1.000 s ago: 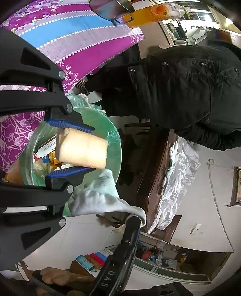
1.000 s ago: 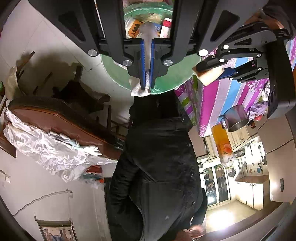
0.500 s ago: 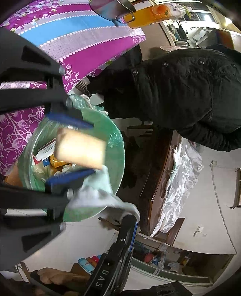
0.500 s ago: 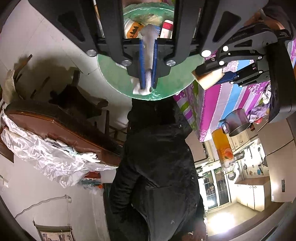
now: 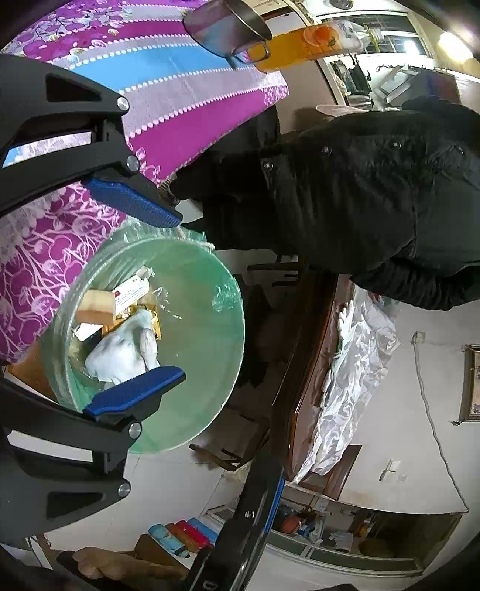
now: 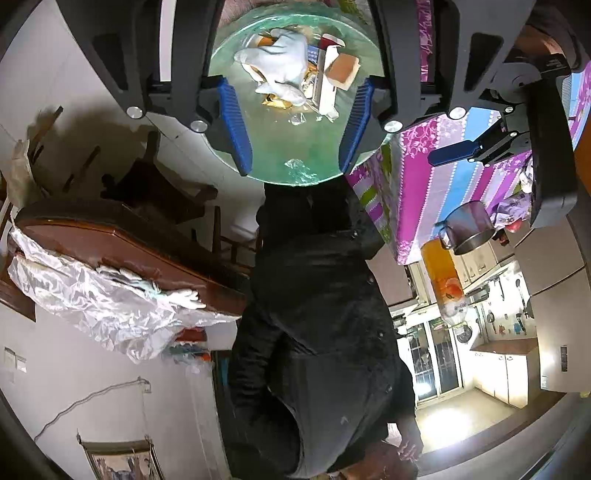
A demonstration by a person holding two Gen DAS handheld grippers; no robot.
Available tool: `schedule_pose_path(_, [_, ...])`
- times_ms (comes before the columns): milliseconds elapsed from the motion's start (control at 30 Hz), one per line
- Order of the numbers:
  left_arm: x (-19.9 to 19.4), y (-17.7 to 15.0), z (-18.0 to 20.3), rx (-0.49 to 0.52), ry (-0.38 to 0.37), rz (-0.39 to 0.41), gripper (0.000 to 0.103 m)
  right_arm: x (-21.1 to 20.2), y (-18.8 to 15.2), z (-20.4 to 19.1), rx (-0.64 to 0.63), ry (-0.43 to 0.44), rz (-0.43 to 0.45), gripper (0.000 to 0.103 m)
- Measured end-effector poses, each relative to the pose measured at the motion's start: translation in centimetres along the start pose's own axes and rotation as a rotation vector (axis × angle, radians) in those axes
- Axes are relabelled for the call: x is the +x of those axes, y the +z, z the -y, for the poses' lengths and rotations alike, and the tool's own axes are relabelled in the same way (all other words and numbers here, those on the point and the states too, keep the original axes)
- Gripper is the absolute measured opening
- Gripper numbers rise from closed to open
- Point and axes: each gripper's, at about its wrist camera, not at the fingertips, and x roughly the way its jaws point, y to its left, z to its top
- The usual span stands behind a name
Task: Collect trash
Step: 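Return both tools to the table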
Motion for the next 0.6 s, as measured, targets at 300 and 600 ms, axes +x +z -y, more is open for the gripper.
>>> schedule_pose_path(300, [-3.6,-1.1,-3.1,-0.014,0.089,0.036,0.074,-3.6,-0.6,-5.1,-0.043,0.037,0.112,0.085])
schedule_pose_path(600, [-9.8,-3.3,-8.4,-0.045,0.207,0.080,0.074,-4.1,-1.4,-13.7,-0.126,0.188,0.132,0.092])
